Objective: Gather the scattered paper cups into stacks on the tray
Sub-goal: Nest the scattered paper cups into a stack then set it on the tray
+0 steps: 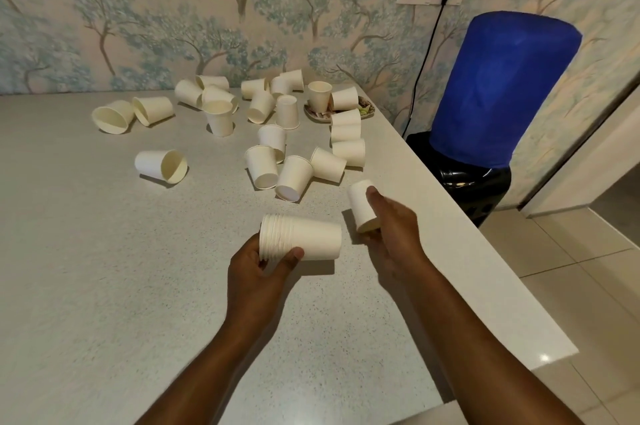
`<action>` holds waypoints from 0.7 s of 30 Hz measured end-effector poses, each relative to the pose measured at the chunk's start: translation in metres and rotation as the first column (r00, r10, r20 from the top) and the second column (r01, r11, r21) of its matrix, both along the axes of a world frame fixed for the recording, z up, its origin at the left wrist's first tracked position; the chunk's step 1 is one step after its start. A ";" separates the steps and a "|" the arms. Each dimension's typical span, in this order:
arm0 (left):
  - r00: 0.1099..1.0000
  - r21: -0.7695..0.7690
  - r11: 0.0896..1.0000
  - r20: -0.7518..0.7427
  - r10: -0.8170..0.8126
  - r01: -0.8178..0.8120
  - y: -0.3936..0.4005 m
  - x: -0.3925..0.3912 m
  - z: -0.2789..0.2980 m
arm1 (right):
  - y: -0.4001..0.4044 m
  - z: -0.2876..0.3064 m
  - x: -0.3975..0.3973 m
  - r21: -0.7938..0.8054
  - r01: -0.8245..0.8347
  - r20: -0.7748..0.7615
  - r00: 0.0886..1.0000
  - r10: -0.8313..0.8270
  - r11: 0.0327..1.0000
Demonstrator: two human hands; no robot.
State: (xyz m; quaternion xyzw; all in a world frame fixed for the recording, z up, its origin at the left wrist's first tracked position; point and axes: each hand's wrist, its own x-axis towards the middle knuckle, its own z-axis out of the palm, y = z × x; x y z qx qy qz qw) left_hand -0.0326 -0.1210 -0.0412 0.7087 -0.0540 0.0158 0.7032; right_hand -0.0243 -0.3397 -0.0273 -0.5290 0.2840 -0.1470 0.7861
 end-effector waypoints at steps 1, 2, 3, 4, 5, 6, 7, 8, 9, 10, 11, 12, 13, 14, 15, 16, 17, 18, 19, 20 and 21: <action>1.000 -0.004 1.000 -0.004 -0.010 0.010 -0.002 -0.002 0.000 | 0.009 0.001 -0.005 0.112 -0.015 0.007 1.000 0.015 0.994; 1.000 -0.006 1.000 -0.004 -0.015 0.015 -0.004 -0.004 0.000 | 0.017 0.001 -0.009 0.200 -0.010 0.010 1.000 0.008 0.980; 1.000 -0.009 1.000 -0.002 -0.012 0.012 -0.006 -0.006 0.001 | 0.025 0.001 -0.012 0.275 0.007 0.020 1.000 -0.013 0.961; 1.000 -0.016 1.000 0.000 -0.005 0.005 -0.007 -0.006 0.002 | 0.031 0.001 -0.015 0.349 0.025 0.037 0.998 -0.040 0.937; 1.000 -0.026 1.000 0.000 0.003 -0.003 -0.008 -0.006 0.003 | 0.035 0.003 -0.015 0.424 0.032 0.065 0.996 -0.066 0.905; 1.000 -0.032 0.999 0.003 0.010 -0.009 -0.006 -0.005 0.003 | 0.038 0.004 -0.016 0.492 0.026 0.100 0.991 -0.087 0.870; 1.000 -0.037 0.999 0.007 0.010 -0.010 -0.005 -0.005 0.004 | 0.040 0.005 -0.016 0.538 0.019 0.128 0.986 -0.105 0.843; 1.000 -0.038 0.999 0.010 0.009 -0.009 -0.003 -0.006 0.003 | 0.042 0.007 -0.016 0.562 0.023 0.142 0.982 -0.124 0.827; 1.000 -0.035 0.999 0.012 0.009 -0.009 -0.001 -0.007 0.001 | 0.042 0.007 -0.015 0.571 0.040 0.145 0.978 -0.148 0.820; 1.000 -0.026 1.000 0.016 0.012 -0.011 0.001 -0.008 0.000 | 0.042 0.008 -0.014 0.570 0.060 0.143 0.975 -0.171 0.819; 1.000 -0.016 1.000 0.017 0.017 -0.017 0.001 -0.010 0.000 | 0.043 0.009 -0.013 0.563 0.075 0.141 0.973 -0.184 0.823; 1.000 -0.004 1.000 0.019 0.023 -0.023 0.001 -0.013 -0.001 | 0.046 0.010 -0.014 0.553 0.076 0.142 0.973 -0.183 0.829; 0.999 0.008 0.999 0.023 0.033 -0.033 0.001 -0.015 -0.001 | 0.050 0.012 -0.013 0.536 0.056 0.149 0.976 -0.160 0.843; 0.999 0.019 0.999 0.027 0.046 -0.047 0.000 -0.015 0.000 | 0.054 0.012 -0.014 0.509 0.029 0.161 0.979 -0.128 0.860; 0.997 0.024 0.998 0.031 0.065 -0.066 -0.001 -0.015 0.002 | 0.058 0.010 -0.015 0.481 -0.003 0.179 0.979 -0.095 0.877; 0.995 0.020 0.996 0.041 0.091 -0.092 -0.003 -0.014 0.004 | 0.062 0.009 -0.015 0.459 -0.036 0.205 0.976 -0.066 0.888; 0.992 0.011 0.993 0.052 0.115 -0.116 -0.005 -0.013 0.007 | 0.065 0.008 -0.016 0.443 -0.066 0.232 0.972 -0.044 0.894; 0.988 0.000 0.989 0.063 0.144 -0.145 -0.007 -0.012 0.010 | 0.068 0.008 -0.017 0.431 -0.096 0.251 0.968 -0.017 0.897; 0.983 -0.013 0.986 0.066 0.169 -0.169 -0.009 -0.012 0.013 | 0.070 0.007 -0.017 0.419 -0.119 0.263 0.965 0.005 0.900; 0.979 -0.028 0.981 0.065 0.191 -0.189 -0.011 -0.012 0.016 | 0.071 0.007 -0.018 0.409 -0.140 0.272 0.962 0.026 0.902; 0.975 -0.047 0.977 0.063 0.213 -0.210 -0.014 -0.012 0.018 | 0.070 0.007 -0.019 0.394 -0.164 0.282 0.958 0.051 0.904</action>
